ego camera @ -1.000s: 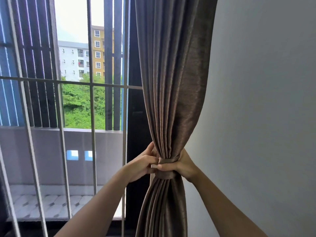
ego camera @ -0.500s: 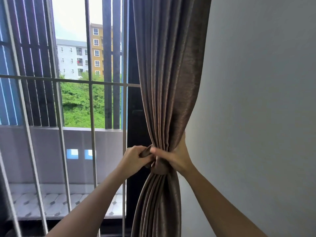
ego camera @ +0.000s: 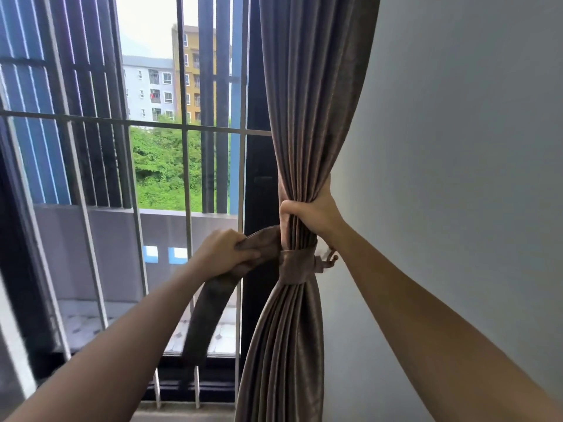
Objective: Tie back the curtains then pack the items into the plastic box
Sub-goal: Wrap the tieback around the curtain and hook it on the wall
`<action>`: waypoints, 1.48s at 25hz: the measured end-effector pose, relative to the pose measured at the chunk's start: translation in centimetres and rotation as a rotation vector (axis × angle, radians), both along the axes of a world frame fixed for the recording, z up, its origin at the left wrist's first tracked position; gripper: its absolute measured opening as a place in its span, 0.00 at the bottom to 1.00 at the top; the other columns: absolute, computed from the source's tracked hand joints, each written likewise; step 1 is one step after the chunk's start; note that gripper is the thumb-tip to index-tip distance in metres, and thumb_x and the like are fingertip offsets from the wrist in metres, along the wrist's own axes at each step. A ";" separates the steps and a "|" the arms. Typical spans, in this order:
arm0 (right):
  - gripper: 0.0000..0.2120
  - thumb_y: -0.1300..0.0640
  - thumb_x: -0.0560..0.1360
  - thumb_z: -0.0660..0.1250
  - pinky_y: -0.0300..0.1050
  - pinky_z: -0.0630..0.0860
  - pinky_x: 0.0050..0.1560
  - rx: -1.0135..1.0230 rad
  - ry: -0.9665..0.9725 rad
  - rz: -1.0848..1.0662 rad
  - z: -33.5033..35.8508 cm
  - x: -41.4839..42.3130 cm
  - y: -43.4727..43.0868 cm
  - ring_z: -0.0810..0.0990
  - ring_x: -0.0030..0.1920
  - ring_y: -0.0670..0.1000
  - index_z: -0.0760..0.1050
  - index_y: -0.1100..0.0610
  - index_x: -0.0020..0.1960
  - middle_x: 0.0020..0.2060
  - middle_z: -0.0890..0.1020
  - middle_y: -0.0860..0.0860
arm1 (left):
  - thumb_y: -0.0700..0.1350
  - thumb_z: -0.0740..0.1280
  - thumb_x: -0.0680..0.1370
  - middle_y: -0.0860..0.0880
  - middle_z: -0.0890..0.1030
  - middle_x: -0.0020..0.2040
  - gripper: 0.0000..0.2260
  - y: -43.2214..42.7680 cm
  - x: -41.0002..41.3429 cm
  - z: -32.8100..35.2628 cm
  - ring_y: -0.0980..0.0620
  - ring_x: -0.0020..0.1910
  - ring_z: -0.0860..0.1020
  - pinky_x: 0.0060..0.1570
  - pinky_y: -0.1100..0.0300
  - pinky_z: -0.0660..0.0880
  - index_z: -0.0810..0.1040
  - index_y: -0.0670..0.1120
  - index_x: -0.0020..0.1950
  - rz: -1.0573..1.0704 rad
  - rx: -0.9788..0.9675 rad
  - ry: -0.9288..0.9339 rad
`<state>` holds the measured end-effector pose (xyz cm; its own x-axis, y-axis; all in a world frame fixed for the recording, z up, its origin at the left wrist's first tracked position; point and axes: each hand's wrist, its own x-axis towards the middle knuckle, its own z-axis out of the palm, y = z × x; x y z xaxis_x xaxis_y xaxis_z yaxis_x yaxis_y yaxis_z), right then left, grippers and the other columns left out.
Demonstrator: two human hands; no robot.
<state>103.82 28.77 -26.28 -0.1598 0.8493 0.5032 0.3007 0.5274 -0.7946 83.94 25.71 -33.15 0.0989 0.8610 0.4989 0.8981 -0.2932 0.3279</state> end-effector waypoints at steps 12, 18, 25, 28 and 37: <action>0.52 0.55 0.65 0.75 0.44 0.70 0.60 0.050 0.027 -0.089 0.4 1.1 -0.9 0.71 0.65 0.54 0.42 0.49 0.75 0.68 0.67 0.51 | 0.53 0.68 0.74 0.56 0.70 0.23 0.19 -4.8 4.9 1.2 0.59 0.25 0.69 0.27 0.68 0.60 0.67 0.52 0.25 -0.005 0.042 -0.029; 0.54 0.52 0.64 0.75 0.45 0.71 0.59 0.029 -0.069 -0.050 0.9 0.3 -0.7 0.72 0.64 0.55 0.38 0.49 0.74 0.66 0.68 0.53 | 0.53 0.61 0.77 0.53 0.73 0.29 0.17 -5.8 11.8 0.8 0.52 0.32 0.74 0.30 0.61 0.64 0.72 0.45 0.32 -0.062 0.028 -0.298; 0.56 0.49 0.63 0.75 0.47 0.71 0.61 -0.041 -0.087 -0.014 1.3 0.2 0.0 0.71 0.64 0.57 0.35 0.46 0.73 0.66 0.68 0.55 | 0.51 0.70 0.71 0.57 0.72 0.39 0.09 -4.3 12.9 -1.8 0.53 0.39 0.73 0.38 0.60 0.71 0.70 0.51 0.39 -0.021 0.183 -0.366; 0.56 0.49 0.64 0.75 0.50 0.71 0.63 -0.015 -0.090 -0.030 1.2 -0.5 -0.2 0.70 0.65 0.58 0.34 0.46 0.73 0.67 0.67 0.56 | 0.57 0.73 0.67 0.51 0.71 0.46 0.19 -3.3 13.7 -3.3 0.49 0.47 0.72 0.46 0.53 0.73 0.68 0.48 0.44 0.215 0.341 -0.534; 0.32 0.67 0.73 0.61 0.40 0.76 0.44 -0.251 0.259 0.228 -1.5 5.9 -1.2 0.76 0.44 0.50 0.54 0.49 0.71 0.53 0.74 0.54 | 0.61 0.74 0.64 0.65 0.72 0.42 0.36 -0.9 13.2 -3.6 0.66 0.38 0.73 0.30 0.79 0.69 0.67 0.47 0.64 0.075 0.218 -0.820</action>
<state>109.72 27.55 -27.83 -0.2536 0.9080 0.3336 -0.0279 0.3379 -0.9408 97.13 24.80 -36.79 -0.4193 0.7274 0.5431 0.4206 -0.3745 0.8263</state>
